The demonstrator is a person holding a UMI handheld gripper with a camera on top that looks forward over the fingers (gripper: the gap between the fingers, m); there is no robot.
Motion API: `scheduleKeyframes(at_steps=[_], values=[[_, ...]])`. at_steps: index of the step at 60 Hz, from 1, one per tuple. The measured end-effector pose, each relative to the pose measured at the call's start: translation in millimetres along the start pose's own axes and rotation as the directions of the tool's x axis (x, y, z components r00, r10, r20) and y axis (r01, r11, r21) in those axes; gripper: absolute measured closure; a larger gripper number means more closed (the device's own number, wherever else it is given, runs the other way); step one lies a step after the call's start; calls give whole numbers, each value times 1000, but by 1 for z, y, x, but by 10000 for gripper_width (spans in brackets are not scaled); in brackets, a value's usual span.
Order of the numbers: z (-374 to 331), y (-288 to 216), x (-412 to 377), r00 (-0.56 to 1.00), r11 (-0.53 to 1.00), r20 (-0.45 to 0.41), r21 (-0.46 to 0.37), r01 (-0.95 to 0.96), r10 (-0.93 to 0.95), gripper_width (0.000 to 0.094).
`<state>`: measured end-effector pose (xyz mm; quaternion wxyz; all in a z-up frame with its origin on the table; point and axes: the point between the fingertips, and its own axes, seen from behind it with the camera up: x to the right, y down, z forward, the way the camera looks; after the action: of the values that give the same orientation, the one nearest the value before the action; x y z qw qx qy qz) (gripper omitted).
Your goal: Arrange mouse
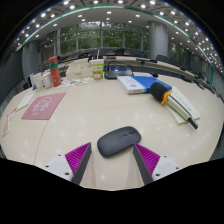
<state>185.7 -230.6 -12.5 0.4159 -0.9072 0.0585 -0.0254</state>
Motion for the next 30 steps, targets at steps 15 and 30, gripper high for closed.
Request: scheduleKeyframes(at_steps=[15, 30], values=[[41, -36, -6, 1000, 1000, 22, 15, -21, 20, 105], [62, -51, -4, 999, 999, -37, 32, 8, -7, 475]])
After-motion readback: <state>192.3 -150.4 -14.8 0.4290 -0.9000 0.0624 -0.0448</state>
